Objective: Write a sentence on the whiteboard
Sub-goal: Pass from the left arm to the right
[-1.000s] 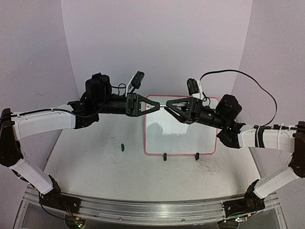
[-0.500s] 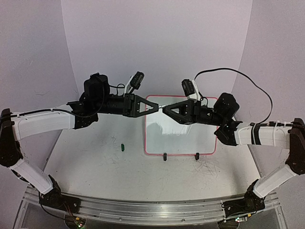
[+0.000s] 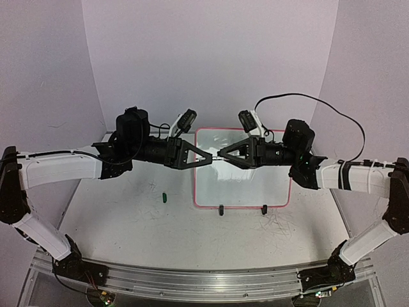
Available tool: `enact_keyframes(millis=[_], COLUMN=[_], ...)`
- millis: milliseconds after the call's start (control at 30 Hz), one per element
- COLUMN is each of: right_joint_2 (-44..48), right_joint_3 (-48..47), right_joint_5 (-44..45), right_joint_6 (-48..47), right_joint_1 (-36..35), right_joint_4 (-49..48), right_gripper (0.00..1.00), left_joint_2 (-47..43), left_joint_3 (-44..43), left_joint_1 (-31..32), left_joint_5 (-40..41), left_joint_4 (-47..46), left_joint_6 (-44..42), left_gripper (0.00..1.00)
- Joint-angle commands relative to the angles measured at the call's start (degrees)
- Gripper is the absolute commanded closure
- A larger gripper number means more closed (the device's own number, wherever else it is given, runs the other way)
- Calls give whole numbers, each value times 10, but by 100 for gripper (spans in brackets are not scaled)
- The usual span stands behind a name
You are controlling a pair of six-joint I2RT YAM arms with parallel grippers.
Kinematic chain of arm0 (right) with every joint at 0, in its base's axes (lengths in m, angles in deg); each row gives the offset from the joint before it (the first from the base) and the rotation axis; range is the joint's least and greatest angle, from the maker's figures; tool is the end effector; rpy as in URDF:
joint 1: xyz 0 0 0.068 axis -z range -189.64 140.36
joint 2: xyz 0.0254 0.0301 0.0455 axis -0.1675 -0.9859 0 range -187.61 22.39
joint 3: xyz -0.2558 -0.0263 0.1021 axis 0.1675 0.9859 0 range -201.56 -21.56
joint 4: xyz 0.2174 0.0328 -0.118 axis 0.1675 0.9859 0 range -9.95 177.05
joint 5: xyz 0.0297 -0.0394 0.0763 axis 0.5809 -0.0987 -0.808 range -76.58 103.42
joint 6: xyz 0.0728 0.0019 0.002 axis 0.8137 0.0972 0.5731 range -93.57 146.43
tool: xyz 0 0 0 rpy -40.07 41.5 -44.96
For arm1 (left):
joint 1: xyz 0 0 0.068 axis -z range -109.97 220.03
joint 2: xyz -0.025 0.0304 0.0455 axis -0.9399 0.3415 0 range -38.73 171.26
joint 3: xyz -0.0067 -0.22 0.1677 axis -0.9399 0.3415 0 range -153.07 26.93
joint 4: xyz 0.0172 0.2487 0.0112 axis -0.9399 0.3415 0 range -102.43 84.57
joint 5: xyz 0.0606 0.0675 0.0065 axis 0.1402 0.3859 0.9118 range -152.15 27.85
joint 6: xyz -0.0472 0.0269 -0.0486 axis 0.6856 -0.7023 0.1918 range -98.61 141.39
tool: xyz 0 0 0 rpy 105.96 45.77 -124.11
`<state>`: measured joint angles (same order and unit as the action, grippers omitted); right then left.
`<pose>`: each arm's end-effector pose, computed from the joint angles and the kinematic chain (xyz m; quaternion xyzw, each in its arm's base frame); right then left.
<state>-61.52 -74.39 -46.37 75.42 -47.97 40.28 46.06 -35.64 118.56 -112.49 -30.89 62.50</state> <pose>0.2222 0.2424 0.3273 -0.3240 0.5975 0.6890 0.2517 0.1940 -0.2901 0.3406 0.3328 0.6405 -0.6562 0.2200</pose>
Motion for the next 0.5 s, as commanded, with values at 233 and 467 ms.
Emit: enact_keyframes(millis=[233, 467], right_joint_2=[15, 20], right_joint_3=[-26, -21], right_joint_5=[-33, -40], right_joint_6=[-47, -53], right_joint_1=[-6, -6], right_joint_4=[42, 42], right_gripper=[61, 61], left_joint_2=[0, 7], left_joint_3=[-15, -13], left_joint_1=[3, 3], left_joint_5=[-22, -24], left_joint_4=[-22, -20], left_joint_6=[9, 11], left_gripper=[100, 100])
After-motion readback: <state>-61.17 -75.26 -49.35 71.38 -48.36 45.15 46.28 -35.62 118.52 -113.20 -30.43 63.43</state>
